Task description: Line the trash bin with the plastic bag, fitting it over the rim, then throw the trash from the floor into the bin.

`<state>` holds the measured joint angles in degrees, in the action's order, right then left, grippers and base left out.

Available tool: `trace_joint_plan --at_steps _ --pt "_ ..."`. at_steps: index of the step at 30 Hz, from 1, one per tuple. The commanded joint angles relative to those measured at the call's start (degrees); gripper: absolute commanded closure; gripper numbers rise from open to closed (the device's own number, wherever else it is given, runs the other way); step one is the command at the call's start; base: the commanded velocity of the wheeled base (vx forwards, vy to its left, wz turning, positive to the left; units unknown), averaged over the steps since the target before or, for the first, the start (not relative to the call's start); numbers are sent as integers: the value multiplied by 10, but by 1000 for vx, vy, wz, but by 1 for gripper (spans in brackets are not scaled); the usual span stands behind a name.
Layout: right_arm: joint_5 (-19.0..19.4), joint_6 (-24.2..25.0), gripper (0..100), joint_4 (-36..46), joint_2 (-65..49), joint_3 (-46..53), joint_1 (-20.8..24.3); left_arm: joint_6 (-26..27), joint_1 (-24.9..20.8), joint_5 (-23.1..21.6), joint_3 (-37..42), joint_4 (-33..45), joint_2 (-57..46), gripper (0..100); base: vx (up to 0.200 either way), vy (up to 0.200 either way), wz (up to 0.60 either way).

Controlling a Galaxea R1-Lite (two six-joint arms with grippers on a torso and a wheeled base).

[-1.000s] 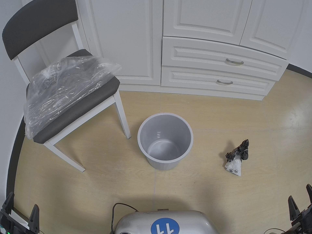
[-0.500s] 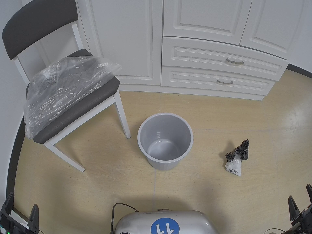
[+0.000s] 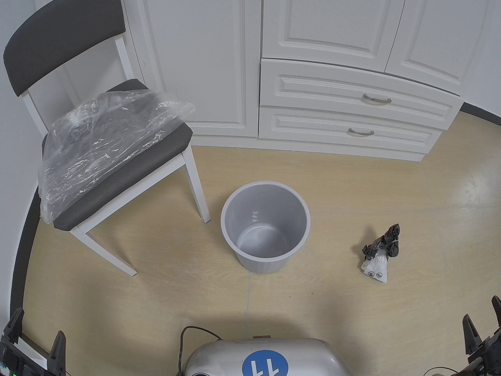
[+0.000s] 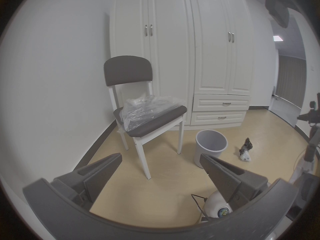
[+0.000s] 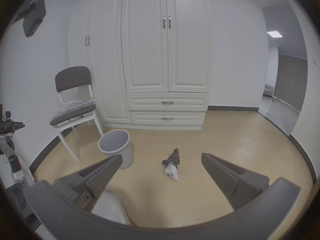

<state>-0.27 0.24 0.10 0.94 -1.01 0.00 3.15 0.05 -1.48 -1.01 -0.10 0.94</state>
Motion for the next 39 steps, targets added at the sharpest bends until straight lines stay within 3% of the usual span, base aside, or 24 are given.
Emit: trace_joint_plan --at_steps 1,7,9,11,22,27,32,36,39 --pt "0 0 0 0 -9 10 0 5 0 -6 10 -1 -9 0 0 0 0" --pt "4 -22 0 1 -9 9 -2 -38 1 25 10 0 -9 0 0 0 0" --pt "5 -21 0 1 -9 9 -1 -33 1 24 10 -1 -9 0 0 0 0" --pt "5 -21 0 1 -9 9 0 5 1 -1 10 -2 -9 0 0 0 0" --pt "15 -31 0 -1 -9 9 -2 1 2 -5 10 -4 -9 0 0 0 0" --pt "14 -7 0 0 -9 9 -1 -2 2 -5 10 -4 -9 0 0 0 0" --pt "19 -38 0 -1 -9 9 -2 16 2 -12 10 -6 -9 0 0 0 0" --pt "19 -21 0 -6 -9 8 0 -24 1 -3 -1 -25 -9 0 0 0 0" --pt "26 80 0 -60 -9 -40 2 -132 0 -9 -82 -90 -6 0 0 0 0"
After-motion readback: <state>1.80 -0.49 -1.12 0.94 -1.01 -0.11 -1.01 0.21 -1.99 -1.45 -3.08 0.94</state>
